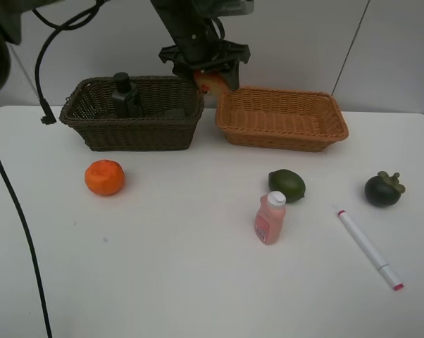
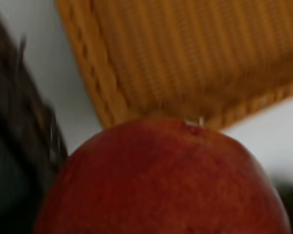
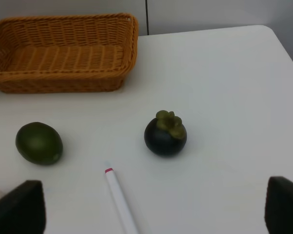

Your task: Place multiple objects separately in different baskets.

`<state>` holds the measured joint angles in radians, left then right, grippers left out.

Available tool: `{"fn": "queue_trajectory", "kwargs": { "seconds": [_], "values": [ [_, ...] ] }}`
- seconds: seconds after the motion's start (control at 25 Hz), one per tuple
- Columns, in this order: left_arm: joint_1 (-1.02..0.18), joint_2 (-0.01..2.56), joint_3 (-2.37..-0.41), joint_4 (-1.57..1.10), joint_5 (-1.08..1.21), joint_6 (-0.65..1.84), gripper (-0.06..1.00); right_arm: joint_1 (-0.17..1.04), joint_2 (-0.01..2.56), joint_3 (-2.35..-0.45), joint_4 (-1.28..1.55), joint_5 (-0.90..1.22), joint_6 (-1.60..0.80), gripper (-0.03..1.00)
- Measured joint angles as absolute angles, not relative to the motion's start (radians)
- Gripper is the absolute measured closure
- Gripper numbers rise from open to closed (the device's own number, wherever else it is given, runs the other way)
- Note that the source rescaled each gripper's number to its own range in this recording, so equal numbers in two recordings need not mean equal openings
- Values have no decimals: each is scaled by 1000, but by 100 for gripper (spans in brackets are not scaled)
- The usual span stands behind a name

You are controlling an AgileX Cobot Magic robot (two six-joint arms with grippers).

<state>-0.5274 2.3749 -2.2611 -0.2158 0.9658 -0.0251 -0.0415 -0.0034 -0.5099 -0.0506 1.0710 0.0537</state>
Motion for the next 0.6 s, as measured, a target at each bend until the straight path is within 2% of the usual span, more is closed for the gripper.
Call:
{"fn": "queue_trajectory", "kwargs": {
  "seconds": [0.12,0.24,0.32,0.6],
  "values": [
    [-527,2458,-2322,-245,896,35,20,-41,-3,-510,-51,1071,54,-3],
    [-527,2498,-2333,-262,849,49,4,-41,-3,-510,-51,1071,54,-3],
    [-527,2509,-2333,-264,844,53,0,-41,-3,-510,-51,1071,54,-3],
    [-527,2482,-2349,-266,907,54,-1,-41,-3,-510,-51,1071,54,-3]
  ]
}}
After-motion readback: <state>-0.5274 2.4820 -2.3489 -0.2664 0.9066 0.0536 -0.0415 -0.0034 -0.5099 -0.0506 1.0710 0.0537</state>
